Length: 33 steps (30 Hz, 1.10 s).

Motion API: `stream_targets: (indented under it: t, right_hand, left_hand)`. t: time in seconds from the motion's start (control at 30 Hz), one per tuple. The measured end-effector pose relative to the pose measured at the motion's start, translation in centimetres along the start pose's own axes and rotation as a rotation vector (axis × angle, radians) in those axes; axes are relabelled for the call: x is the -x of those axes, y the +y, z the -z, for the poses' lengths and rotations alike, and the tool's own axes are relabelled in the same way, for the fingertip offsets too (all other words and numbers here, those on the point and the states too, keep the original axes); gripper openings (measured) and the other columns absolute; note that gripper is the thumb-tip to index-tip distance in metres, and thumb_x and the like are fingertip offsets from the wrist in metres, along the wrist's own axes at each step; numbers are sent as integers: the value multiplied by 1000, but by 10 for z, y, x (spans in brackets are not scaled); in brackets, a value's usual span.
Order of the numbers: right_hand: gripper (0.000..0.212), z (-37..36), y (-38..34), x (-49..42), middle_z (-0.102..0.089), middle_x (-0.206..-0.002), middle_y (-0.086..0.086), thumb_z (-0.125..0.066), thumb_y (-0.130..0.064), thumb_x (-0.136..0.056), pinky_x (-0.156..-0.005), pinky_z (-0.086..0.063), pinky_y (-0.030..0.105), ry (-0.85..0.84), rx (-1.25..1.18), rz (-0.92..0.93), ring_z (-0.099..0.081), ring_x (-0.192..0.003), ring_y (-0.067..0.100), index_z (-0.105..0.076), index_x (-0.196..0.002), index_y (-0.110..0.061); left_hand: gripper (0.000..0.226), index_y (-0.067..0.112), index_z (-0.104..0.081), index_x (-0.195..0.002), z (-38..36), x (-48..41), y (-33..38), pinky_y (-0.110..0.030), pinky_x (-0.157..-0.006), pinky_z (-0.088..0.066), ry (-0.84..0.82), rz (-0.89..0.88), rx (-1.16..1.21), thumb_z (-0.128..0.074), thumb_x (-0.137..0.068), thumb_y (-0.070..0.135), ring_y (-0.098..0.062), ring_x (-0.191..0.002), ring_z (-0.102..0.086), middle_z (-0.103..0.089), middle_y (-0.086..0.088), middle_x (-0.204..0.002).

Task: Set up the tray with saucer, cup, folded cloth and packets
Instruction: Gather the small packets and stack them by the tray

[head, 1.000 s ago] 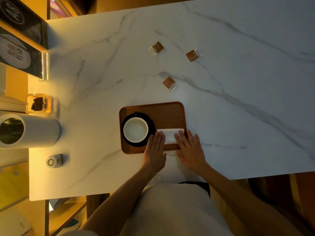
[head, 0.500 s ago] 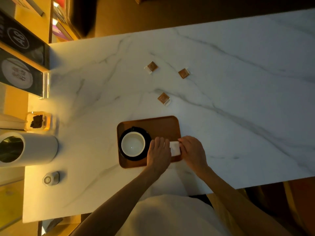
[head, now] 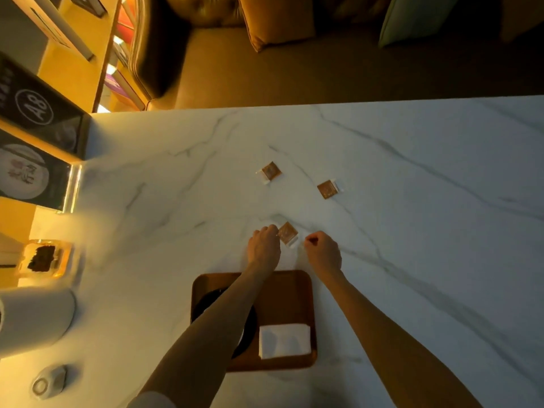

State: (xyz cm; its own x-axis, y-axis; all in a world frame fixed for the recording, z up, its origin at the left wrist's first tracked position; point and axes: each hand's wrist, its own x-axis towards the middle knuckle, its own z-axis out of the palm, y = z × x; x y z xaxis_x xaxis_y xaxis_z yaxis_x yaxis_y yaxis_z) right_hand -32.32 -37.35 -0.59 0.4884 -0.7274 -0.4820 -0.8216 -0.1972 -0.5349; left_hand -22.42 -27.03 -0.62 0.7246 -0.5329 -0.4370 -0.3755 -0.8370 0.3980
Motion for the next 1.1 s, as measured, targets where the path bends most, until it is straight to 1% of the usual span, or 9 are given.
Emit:
stream_targets:
  t: [0.2,0.43,0.53,0.6,0.7,0.77,0.87,0.97,1.1]
  right_hand:
    - [32,-36,-12,-17,-68,-104,8,-63,-35,-88,-77,-55,36,48,109,-68,-66,-93,25,-59,-107,-9]
    - [21,-47,-10,-23,-67,-106,11,-57,-21,-93,-78,-56,37,63,30,-65,-64,-96,25,-58,-109,-8]
    - [20,-47,-5,-19,-65,-108,13,-56,-17,-94,-83,-57,38,21,5,-18,-63,-99,27,-59,-111,-7]
    - [23,-48,-3,-12,-64,-109,14,-56,-18,-94,-86,-57,39,-16,-38,12,-62,-100,27,-59,-114,-7]
    - [36,-43,-4,-2,-62,-120,16,-54,-25,-96,-93,-54,41,-50,-160,11,-61,-110,31,-52,-128,-7]
    - [50,-37,-6,3,-56,-132,14,-59,-29,-93,-97,-51,44,-88,-320,-121,-56,-118,31,-45,-136,-9]
    - [44,-24,-16,11,-62,-120,14,-65,-22,-89,-77,-59,36,-201,-678,-290,-65,-98,26,-52,-130,-13]
    - [30,-15,-25,22,-69,-107,11,-65,-13,-89,-67,-60,27,-242,-690,-32,-70,-90,24,-62,-118,-19]
    - [33,-11,-40,26,-72,-91,0,-61,-10,-89,-74,-59,27,-380,-473,263,-70,-87,20,-66,-115,-30]
  left_hand:
    - [24,11,-56,-118,-21,-35,6,-37,-91,-46,-27,19,18,-57,-94,14,-28,-107,-52,-56,-11,-120]
    - [8,9,-59,-91,-33,-45,-1,-33,-67,-47,-35,139,244,-62,-88,15,-22,-80,-56,-62,-7,-90]
    - [3,8,-62,-88,-30,-37,-10,-27,-59,-44,-67,182,336,-61,-85,9,-19,-75,-58,-65,-9,-89]
    - [6,8,-61,-92,-28,-29,-13,-31,-60,-50,-111,185,385,-58,-87,7,-23,-77,-62,-66,-11,-91]
    - [6,9,-53,-94,-18,-14,-8,-45,-77,-58,-200,278,712,-55,-91,4,-29,-80,-66,-64,-12,-88]
    - [11,8,-50,-91,-7,1,-6,-49,-85,-58,-167,361,999,-57,-91,1,-29,-83,-65,-61,-14,-89]
    - [23,3,-49,-100,8,26,-7,-48,-88,-58,-140,399,1295,-62,-84,-9,-37,-95,-66,-58,-21,-100]
    - [43,1,-44,-119,23,47,-18,-45,-85,-59,-249,364,1495,-65,-83,-8,-37,-98,-68,-57,-25,-116]
    - [36,-2,-51,-118,41,60,-38,-39,-80,-60,-320,276,1438,-67,-89,10,-31,-97,-71,-64,-24,-115]
